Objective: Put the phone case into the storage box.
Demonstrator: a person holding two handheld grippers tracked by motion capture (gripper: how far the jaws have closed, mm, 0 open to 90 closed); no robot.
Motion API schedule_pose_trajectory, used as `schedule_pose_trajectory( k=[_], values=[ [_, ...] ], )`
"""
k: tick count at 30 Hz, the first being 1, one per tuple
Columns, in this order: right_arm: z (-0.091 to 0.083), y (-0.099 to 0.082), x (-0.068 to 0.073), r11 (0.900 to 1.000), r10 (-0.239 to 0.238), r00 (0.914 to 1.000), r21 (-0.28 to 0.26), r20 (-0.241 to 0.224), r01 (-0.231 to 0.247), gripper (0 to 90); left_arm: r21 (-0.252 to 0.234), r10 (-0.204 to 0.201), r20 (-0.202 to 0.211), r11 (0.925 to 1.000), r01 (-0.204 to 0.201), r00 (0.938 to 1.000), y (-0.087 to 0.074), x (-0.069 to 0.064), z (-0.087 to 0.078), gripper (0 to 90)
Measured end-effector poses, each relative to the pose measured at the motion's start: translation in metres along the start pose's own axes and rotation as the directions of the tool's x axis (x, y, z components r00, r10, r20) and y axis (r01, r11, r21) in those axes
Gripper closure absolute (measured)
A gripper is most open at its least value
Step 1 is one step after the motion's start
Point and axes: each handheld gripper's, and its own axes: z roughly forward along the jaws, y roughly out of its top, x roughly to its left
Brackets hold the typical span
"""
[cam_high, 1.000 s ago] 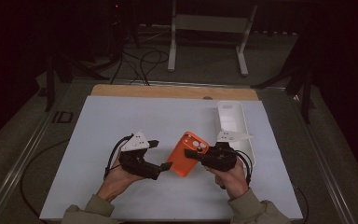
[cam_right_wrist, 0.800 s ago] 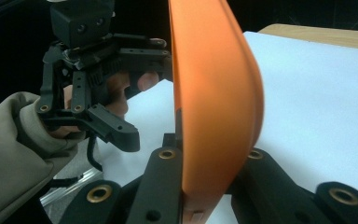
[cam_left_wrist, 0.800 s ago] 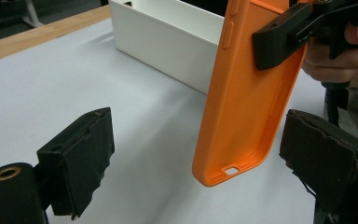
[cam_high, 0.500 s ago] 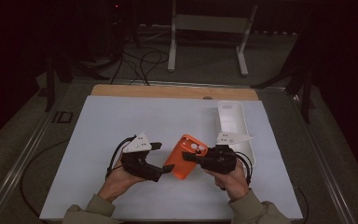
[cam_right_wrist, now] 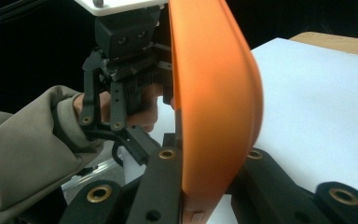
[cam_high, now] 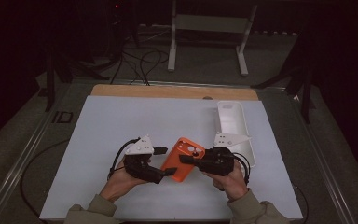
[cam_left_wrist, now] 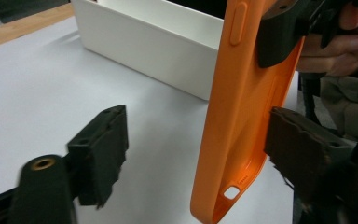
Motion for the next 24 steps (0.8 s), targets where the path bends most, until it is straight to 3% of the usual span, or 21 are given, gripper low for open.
schedule_pose_trajectory(
  k=[5, 8, 11, 17, 24],
  values=[
    [0.0013, -0.0003, 0.0020, 0.9999, -0.015, 0.9997, 0.004, -0.022, 0.015, 85.5, -0.005, 0.002, 0.076, 1.0000, -0.002, 0.9971, -0.0012, 0.0005, -0.0013, 43.1],
    [0.0011, -0.0001, 0.0020, 0.9998, -0.021, 0.9993, 0.003, -0.031, 0.021, 85.6, -0.009, 0.008, 0.088, 0.9999, -0.007, 0.9961, -0.0015, 0.0004, -0.0010, 54.1],
    [0.0011, -0.0005, 0.0028, 0.9996, -0.026, 0.9987, 0.007, -0.044, 0.026, 85.7, -0.011, 0.014, 0.145, 0.9999, -0.013, 0.9893, -0.0016, -0.0001, -0.0001, 64.3],
    [0.0022, -0.0021, 0.0011, 0.9995, -0.029, 0.9974, 0.010, -0.066, 0.030, 85.5, 0.010, 0.021, 0.185, 0.9997, -0.023, 0.9824, -0.0028, -0.0008, 0.0038, 72.1],
    [0.0020, -0.0038, -0.0029, 0.9997, -0.019, 0.9960, 0.013, -0.087, 0.020, 84.4, 0.004, 0.015, 0.198, 0.9999, -0.017, 0.9800, -0.0076, -0.0012, 0.0059, 78.4]
  ],
)
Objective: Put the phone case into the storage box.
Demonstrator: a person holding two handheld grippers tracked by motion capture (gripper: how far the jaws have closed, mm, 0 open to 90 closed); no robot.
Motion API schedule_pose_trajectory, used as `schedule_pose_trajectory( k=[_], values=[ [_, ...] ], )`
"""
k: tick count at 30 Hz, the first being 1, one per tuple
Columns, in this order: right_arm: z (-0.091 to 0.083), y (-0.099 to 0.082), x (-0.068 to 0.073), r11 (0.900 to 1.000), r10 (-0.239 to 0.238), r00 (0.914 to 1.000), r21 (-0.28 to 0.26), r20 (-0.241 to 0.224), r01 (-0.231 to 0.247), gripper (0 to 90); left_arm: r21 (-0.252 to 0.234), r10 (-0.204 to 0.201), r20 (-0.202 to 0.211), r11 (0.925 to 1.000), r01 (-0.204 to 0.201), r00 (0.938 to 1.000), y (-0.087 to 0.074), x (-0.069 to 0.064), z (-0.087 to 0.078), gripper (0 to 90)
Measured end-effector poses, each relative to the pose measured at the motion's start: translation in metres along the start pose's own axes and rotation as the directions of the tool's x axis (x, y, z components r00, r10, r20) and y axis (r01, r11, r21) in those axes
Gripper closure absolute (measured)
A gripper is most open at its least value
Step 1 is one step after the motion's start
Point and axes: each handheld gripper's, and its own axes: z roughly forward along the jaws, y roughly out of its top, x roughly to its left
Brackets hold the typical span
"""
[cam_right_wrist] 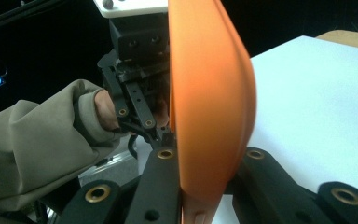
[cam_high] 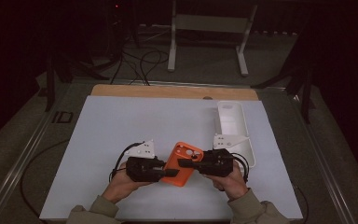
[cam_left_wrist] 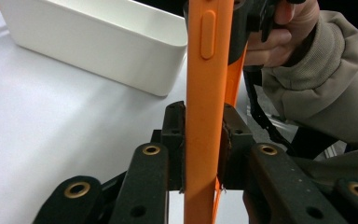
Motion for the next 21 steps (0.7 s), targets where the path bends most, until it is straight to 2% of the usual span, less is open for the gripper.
schedule_pose_trajectory(
  k=[8, 11, 12, 16, 17, 18, 19, 20, 21],
  values=[
    [0.0027, -0.0020, -0.0032, 0.9999, 0.012, 0.9999, 0.003, -0.005, -0.012, 79.5, -0.024, -0.011, 0.006, 0.9997, 0.011, 0.9999, -0.0067, 0.0007, 0.0022, 81.6],
    [0.0034, -0.0025, -0.0041, 0.9999, 0.012, 0.9999, 0.006, 0.005, -0.012, 76.6, -0.031, -0.002, -0.007, 0.9995, 0.001, 1.0000, -0.0072, 0.0004, 0.0016, 82.1],
    [0.0042, -0.0030, -0.0044, 0.9998, 0.018, 0.9998, 0.010, 0.009, -0.019, 73.5, -0.030, -0.003, -0.005, 0.9995, 0.003, 1.0000, -0.0071, 0.0004, 0.0016, 85.3],
    [0.0049, -0.0031, -0.0041, 0.9997, 0.022, 0.9996, 0.009, 0.019, -0.022, 71.2, -0.030, 0.003, -0.023, 0.9995, -0.003, 0.9997, -0.0068, -0.0007, 0.0018, 85.4],
    [0.0054, -0.0025, -0.0032, 0.9999, 0.006, 0.9990, 0.014, 0.044, -0.007, 68.4, -0.033, 0.004, -0.031, 0.9994, -0.005, 0.9995, -0.0064, -0.0009, 0.0015, 85.4],
    [0.0054, -0.0025, -0.0032, 0.9999, 0.006, 0.9990, 0.014, 0.044, -0.007, 68.4, -0.033, 0.004, -0.031, 0.9994, -0.005, 0.9995, -0.0064, -0.0009, 0.0015, 85.5],
    [0.0054, -0.0017, -0.0017, 0.9999, 0.000, 0.9983, 0.012, 0.057, -0.001, 61.3, -0.037, 0.004, -0.040, 0.9993, -0.005, 0.9992, -0.0061, -0.0008, 0.0010, 85.4],
    [0.0054, -0.0017, -0.0017, 0.9999, 0.000, 0.9983, 0.012, 0.057, -0.001, 61.3, -0.037, 0.005, -0.040, 0.9993, -0.006, 0.9992, -0.0060, -0.0006, 0.0007, 85.4],
    [0.0051, -0.0012, -0.0009, 0.9999, -0.006, 0.9976, 0.016, 0.069, 0.005, 54.6, -0.040, 0.005, -0.048, 0.9992, -0.007, 0.9988, -0.0062, -0.0008, -0.0006, 85.4]
  ],
)
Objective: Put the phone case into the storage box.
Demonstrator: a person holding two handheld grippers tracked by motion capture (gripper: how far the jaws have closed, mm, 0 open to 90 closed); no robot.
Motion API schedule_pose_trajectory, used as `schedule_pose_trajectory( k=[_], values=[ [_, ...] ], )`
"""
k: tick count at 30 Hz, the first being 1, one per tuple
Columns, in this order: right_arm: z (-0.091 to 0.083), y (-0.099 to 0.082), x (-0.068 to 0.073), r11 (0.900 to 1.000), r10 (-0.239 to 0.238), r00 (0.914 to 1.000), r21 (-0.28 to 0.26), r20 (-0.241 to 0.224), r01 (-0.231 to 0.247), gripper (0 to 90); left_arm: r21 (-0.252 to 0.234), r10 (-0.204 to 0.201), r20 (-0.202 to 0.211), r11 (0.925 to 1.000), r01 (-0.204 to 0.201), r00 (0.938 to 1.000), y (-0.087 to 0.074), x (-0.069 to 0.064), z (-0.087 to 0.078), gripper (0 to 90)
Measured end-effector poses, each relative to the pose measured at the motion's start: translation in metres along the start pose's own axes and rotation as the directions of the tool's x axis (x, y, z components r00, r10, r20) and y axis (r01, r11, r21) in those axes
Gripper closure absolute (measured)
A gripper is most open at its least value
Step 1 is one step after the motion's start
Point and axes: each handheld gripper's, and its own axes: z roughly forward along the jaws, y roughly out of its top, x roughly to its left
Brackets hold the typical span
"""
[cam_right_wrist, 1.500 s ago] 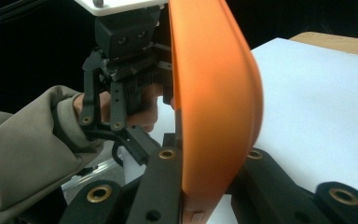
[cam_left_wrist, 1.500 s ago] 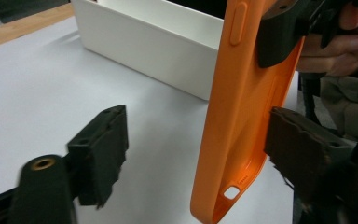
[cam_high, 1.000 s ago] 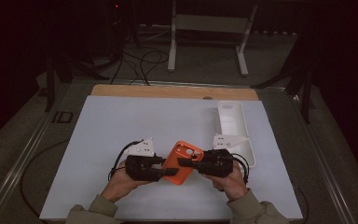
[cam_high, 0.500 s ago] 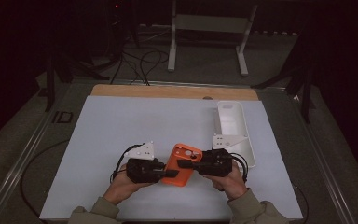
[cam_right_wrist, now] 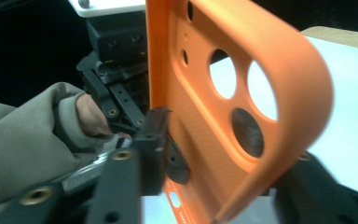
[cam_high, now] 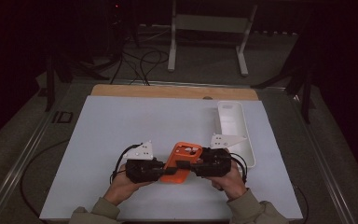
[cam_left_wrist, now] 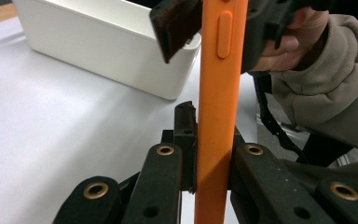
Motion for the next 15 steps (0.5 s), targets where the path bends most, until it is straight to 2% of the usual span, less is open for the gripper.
schedule_pose_trajectory(
  k=[1, 2, 3, 6, 7, 8, 9, 10, 11, 12, 13, 14, 15],
  values=[
    [0.0000, 0.0000, 0.0000, 1.0000, 0.000, 1.0000, 0.000, 0.000, 0.000, 54.6, 0.000, 0.000, 0.000, 1.0000, 0.000, 1.0000, 0.0000, 0.0000, 0.0000, 85.4],
    [0.0002, 0.0003, 0.0007, 1.0000, 0.002, 0.9997, 0.007, 0.023, -0.002, 44.7, -0.005, 0.000, -0.011, 1.0000, 0.000, 0.9999, 0.0000, 0.0001, -0.0013, 85.4],
    [0.0002, 0.0003, 0.0007, 1.0000, 0.002, 0.9997, 0.007, 0.023, -0.002, 44.7, -0.005, 0.000, -0.011, 1.0000, 0.000, 0.9999, 0.0000, 0.0001, -0.0013, 85.4],
    [0.0004, 0.0004, 0.0004, 0.9999, 0.005, 0.9980, 0.016, 0.064, -0.006, 33.1, -0.014, -0.004, -0.025, 0.9999, 0.003, 0.9997, 0.0002, 0.0002, -0.0037, 85.4],
    [0.0004, 0.0004, 0.0004, 0.9999, 0.005, 0.9980, 0.016, 0.064, -0.006, 33.1, -0.014, -0.004, -0.025, 0.9999, 0.003, 0.9997, 0.0002, 0.0002, -0.0037, 85.4],
    [0.0007, 0.0007, 0.0015, 0.9999, -0.001, 0.9954, 0.017, 0.096, 0.000, 25.8, -0.014, -0.003, -0.034, 0.9999, 0.003, 0.9994, 0.0002, 0.0002, -0.0042, 85.4],
    [0.0007, 0.0007, 0.0015, 0.9999, -0.001, 0.9954, 0.017, 0.096, 0.000, 25.8, -0.015, -0.004, -0.039, 0.9999, 0.003, 0.9992, 0.0002, 0.0002, -0.0043, 85.4],
    [0.0012, 0.0008, 0.0024, 0.9998, -0.010, 0.9922, 0.021, 0.125, 0.007, 20.7, -0.018, -0.005, -0.046, 0.9998, 0.004, 0.9989, 0.0002, 0.0007, -0.0050, 85.4],
    [0.0012, 0.0008, 0.0024, 0.9998, -0.010, 0.9922, 0.021, 0.125, 0.007, 20.7, -0.018, -0.005, -0.046, 0.9998, 0.004, 0.9989, 0.0002, 0.0007, -0.0050, 85.4],
    [0.0017, 0.0009, 0.0026, 0.9994, -0.016, 0.9889, 0.032, 0.148, 0.011, 18.3, -0.021, -0.008, -0.055, 0.9997, 0.007, 0.9984, 0.0004, 0.0007, -0.0057, 85.4],
    [0.0017, 0.0009, 0.0026, 0.9994, -0.016, 0.9889, 0.032, 0.148, 0.011, 18.3, -0.021, -0.008, -0.055, 0.9997, 0.007, 0.9984, 0.0004, 0.0007, -0.0057, 85.4],
    [0.0019, 0.0005, 0.0026, 0.9990, -0.026, 0.9845, 0.040, 0.174, 0.019, 15.3, -0.024, -0.010, -0.063, 0.9997, 0.008, 0.9980, 0.0004, 0.0007, -0.0062, 85.4],
    [0.0019, 0.0005, 0.0026, 0.9990, -0.026, 0.9845, 0.040, 0.174, 0.019, 15.3, -0.025, -0.008, -0.070, 0.9997, 0.006, 0.9975, 0.0004, 0.0008, -0.0067, 85.4]
  ],
)
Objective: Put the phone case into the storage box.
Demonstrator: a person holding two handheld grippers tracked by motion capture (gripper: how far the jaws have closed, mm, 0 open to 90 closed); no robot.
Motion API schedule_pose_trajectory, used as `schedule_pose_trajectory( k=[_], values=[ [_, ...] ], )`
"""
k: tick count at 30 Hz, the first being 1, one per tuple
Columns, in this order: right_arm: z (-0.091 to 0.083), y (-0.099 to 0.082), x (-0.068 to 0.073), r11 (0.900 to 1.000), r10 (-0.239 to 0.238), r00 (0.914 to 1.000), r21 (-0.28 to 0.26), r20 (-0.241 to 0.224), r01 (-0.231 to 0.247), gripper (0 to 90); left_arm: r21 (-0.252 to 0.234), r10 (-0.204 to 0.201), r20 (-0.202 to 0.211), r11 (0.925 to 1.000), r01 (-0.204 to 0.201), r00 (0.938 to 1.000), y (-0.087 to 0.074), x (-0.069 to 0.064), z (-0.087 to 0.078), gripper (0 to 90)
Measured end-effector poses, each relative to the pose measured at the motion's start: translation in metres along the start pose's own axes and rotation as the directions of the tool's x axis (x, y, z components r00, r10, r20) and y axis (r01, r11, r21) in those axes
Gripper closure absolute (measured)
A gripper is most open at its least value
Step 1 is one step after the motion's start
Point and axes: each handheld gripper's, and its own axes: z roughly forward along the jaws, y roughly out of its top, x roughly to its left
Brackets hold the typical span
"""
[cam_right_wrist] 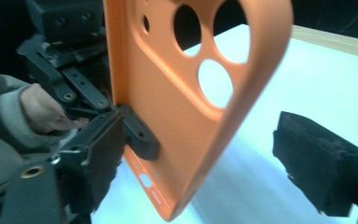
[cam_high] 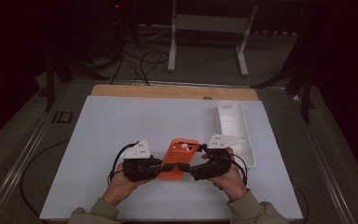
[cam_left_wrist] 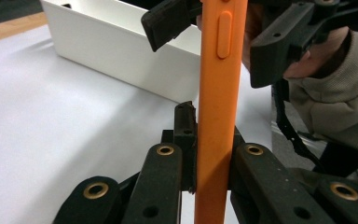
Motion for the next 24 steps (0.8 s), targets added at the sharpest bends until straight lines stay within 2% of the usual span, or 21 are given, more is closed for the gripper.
schedule_pose_trajectory(
  k=[6, 7, 16, 20, 21, 22, 23, 24],
  values=[
    [-0.0016, -0.0016, -0.0011, 1.0000, 0.009, 0.9995, -0.003, 0.029, -0.009, 11.2, -0.013, -0.006, -0.033, 0.9999, 0.006, 0.9995, 0.0001, 0.0000, -0.0014, 85.4],
    [-0.0022, -0.0018, -0.0012, 1.0000, 0.009, 0.9988, -0.003, 0.047, -0.009, 10.7, -0.014, -0.007, -0.040, 0.9999, 0.007, 0.9992, 0.0002, 0.0005, -0.0019, 85.4],
    [-0.0039, -0.0006, 0.0008, 0.9999, -0.002, 0.9981, -0.014, 0.062, 0.002, 10.0, -0.031, -0.020, -0.089, 0.9994, 0.017, 0.9958, 0.0005, 0.0012, -0.0042, 85.4],
    [-0.0037, -0.0001, 0.0021, 0.9999, -0.011, 0.9967, -0.011, 0.080, 0.012, 9.9, -0.045, -0.027, -0.120, 0.9987, 0.022, 0.9924, 0.0007, 0.0017, -0.0061, 85.4],
    [-0.0040, 0.0004, 0.0027, 0.9998, -0.012, 0.9964, -0.015, 0.084, 0.014, 9.8, -0.053, -0.034, -0.146, 0.9982, 0.027, 0.9887, 0.0007, 0.0025, -0.0076, 85.4],
    [-0.0040, 0.0004, 0.0027, 0.9998, -0.012, 0.9964, -0.015, 0.084, 0.014, 9.8, -0.053, -0.034, -0.146, 0.9982, 0.027, 0.9887, 0.0007, 0.0025, -0.0076, 85.4],
    [-0.0046, 0.0012, 0.0032, 0.9997, -0.014, 0.9959, -0.021, 0.089, 0.016, 9.8, -0.065, -0.044, -0.167, 0.9973, 0.033, 0.9850, 0.0006, 0.0035, -0.0095, 85.4],
    [-0.0046, 0.0012, 0.0032, 0.9997, -0.014, 0.9959, -0.021, 0.089, 0.016, 9.8, -0.065, -0.044, -0.167, 0.9973, 0.033, 0.9850, 0.0006, 0.0035, -0.0095, 85.4]
  ],
)
